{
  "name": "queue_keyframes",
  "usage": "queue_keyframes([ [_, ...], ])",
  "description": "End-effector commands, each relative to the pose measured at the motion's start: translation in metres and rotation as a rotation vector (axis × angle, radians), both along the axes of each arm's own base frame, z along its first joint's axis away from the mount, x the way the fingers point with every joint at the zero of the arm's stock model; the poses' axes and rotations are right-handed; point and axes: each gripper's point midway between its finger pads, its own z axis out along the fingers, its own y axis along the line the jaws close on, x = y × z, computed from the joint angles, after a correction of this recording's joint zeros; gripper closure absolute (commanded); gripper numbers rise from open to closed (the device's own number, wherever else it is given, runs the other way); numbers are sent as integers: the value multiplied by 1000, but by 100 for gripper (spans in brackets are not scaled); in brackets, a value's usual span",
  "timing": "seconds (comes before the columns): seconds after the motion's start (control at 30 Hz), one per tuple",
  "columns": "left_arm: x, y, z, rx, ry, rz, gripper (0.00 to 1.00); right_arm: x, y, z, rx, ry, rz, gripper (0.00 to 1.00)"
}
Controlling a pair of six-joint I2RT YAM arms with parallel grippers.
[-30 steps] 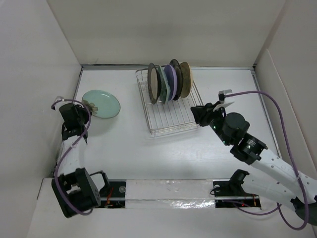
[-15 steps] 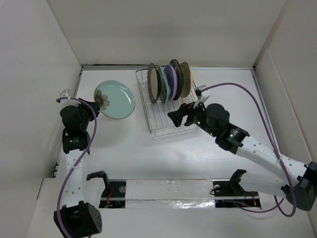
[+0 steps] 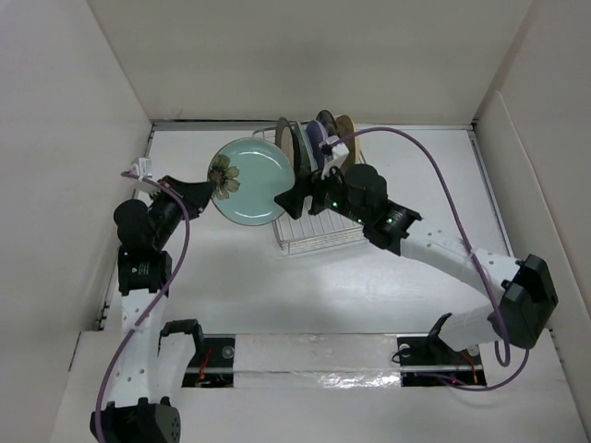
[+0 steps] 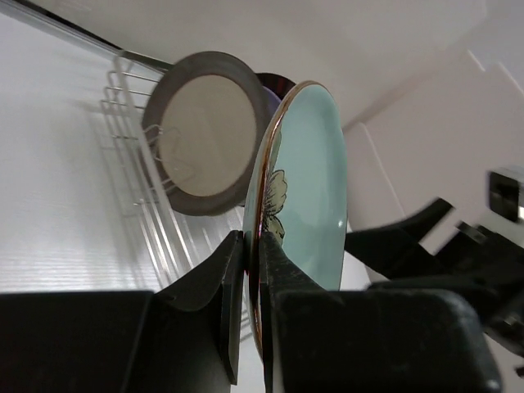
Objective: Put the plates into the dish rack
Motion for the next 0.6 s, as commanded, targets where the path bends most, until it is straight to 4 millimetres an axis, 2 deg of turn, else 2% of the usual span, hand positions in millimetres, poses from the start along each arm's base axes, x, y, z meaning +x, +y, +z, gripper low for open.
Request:
queue_keyframes([
  [0.0,-34,-28,92,-50,-293,-155,100,3,21,22,60,-35,49,10],
  [0.13,-48,-42,101,-87,-309,-236,100,17,19,11,49,-24,-24,12],
  [0.27,-53,-50,104,-95,-314,-278,100,12,22,12,100,-25,4,16],
  [0.33,-54,-53,101,-97,-313,-299,100,10,21,21,146,-52,7,30],
  [0.37,-53,-53,99,-97,-308,-300,100,9,20,17,156,-43,6,39],
  [0.4,-50,-53,93,-94,-297,-299,100,8,20,19,170,-49,6,63],
  [0.43,-49,-53,90,-90,-292,-297,100,6,19,27,201,-71,12,75],
  [0.47,-47,-53,86,-87,-283,-295,100,5,19,25,211,-63,12,84],
  [0.5,-45,-54,80,-86,-267,-298,100,4,19,27,225,-68,14,98],
  [0.57,-37,-50,71,-69,-237,-266,100,1,19,36,259,-82,28,100],
])
